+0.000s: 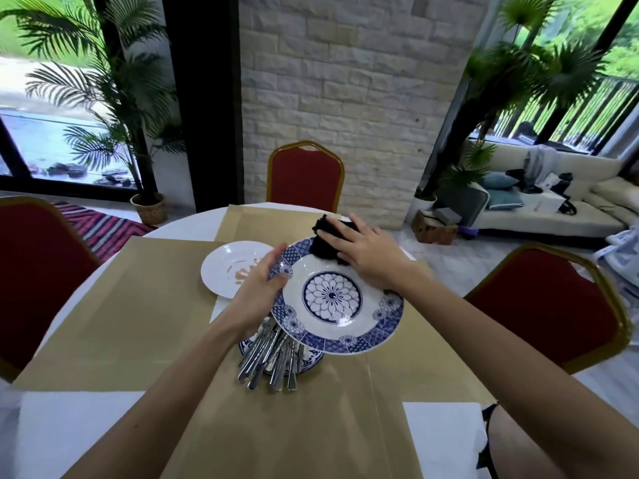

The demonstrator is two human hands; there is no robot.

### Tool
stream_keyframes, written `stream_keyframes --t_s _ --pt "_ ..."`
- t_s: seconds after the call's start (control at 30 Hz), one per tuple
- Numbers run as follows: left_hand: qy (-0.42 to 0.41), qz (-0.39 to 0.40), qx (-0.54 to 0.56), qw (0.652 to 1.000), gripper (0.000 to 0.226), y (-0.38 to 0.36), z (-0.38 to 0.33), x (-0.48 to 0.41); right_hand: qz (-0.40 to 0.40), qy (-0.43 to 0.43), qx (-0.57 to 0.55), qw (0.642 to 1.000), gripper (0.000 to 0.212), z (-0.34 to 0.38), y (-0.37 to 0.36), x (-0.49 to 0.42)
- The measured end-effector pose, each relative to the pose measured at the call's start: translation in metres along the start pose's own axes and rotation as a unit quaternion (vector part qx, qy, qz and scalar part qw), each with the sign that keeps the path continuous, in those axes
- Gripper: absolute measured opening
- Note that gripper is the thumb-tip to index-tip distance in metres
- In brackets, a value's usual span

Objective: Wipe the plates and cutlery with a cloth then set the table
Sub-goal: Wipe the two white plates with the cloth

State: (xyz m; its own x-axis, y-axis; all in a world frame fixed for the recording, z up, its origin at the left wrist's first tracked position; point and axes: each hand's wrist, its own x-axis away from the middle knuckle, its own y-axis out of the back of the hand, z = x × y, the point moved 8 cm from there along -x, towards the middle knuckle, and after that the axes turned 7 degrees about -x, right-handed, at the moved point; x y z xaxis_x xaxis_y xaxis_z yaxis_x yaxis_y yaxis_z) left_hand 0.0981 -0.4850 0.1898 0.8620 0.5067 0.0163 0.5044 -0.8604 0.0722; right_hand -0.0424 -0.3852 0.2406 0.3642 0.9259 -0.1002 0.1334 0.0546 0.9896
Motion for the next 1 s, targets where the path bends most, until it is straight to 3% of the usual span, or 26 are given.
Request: stream_keyframes --t_s 0.17,0.27,0.33,0.4,0.43,0.53,0.6,0.63,0.7,0.8,0.9,1.0 --pt "0.014 0.015 0.049 0.999 0.051 -0.003 0.004 0.002 -0.128 -0.058 -0.095 0.985 0.042 -0.026 0.036 -0.024" --pt "0.018 0.001 0.033 0.999 0.051 0.003 0.003 -0.003 -0.231 -0.077 -0.241 0.94 0.037 -0.031 0.066 -0.022" --pt "0.018 -0.012 0.006 1.0 0.051 0.008 0.004 -0.006 -0.258 -0.088 -0.343 0.899 0.036 -0.024 0.067 -0.015" --pt "0.017 -0.023 -0.014 0.999 0.052 0.012 0.005 -0.008 -0.227 -0.105 -0.404 0.88 0.038 -0.013 0.049 -0.008" --pt "0.018 -0.027 -0.014 0.999 0.052 0.014 0.005 -0.008 -0.2 -0.101 -0.398 0.89 0.039 -0.006 0.037 -0.004" --pt "0.018 -0.028 -0.003 0.999 0.052 0.02 0.002 -0.009 -0.125 -0.066 -0.228 0.963 0.04 0.011 0.003 0.013" --pt "0.009 -0.022 -0.013 1.0 0.051 0.023 0.0 -0.009 -0.114 -0.06 -0.118 0.985 0.039 0.011 -0.003 0.023" --pt "0.006 -0.018 -0.016 1.0 0.05 0.023 -0.001 -0.009 -0.112 -0.075 -0.116 0.984 0.04 0.007 -0.002 0.026" --pt "0.011 0.0 -0.006 1.0 0.049 0.022 -0.001 -0.01 -0.077 -0.112 -0.232 0.963 0.037 -0.006 -0.002 0.028" --pt "0.013 0.028 0.0 1.0 0.047 0.021 -0.004 -0.014 0.013 -0.121 -0.436 0.892 0.039 -0.009 -0.004 0.03" --pt "0.032 0.023 0.003 0.999 0.04 0.022 -0.008 -0.021 -0.057 -0.164 -0.455 0.874 0.044 -0.015 0.001 0.035" --pt "0.047 -0.039 0.044 0.997 0.034 0.021 -0.011 -0.02 -0.136 -0.227 -0.492 0.829 0.046 -0.022 -0.011 0.039"
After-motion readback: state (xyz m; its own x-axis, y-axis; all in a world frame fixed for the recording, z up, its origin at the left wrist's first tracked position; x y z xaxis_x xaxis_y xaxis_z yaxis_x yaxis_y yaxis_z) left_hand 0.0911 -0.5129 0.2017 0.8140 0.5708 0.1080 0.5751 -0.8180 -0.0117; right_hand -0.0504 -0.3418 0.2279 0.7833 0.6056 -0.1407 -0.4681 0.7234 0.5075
